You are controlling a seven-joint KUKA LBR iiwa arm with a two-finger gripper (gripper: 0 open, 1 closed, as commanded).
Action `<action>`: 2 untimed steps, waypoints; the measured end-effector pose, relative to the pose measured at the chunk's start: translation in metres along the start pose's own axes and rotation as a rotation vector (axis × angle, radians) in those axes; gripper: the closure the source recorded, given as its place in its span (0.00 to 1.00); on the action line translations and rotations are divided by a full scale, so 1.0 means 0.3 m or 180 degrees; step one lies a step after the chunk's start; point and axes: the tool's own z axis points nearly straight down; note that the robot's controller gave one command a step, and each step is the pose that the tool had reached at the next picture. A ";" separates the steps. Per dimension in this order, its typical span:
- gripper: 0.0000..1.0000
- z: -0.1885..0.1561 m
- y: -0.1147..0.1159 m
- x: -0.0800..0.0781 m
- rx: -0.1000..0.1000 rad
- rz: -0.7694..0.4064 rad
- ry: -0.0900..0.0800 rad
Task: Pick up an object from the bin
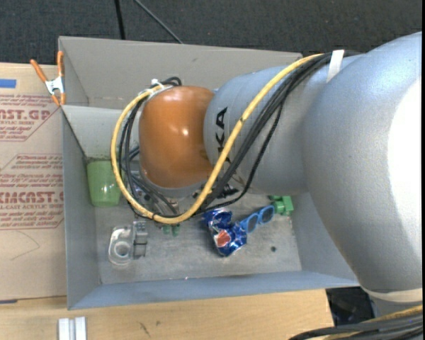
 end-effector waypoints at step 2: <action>1.00 0.306 -0.013 -0.067 -0.0008 -0.0081 -0.0017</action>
Offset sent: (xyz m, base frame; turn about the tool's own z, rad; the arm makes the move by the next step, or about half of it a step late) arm 0.0187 -0.0058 -0.0949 -0.0246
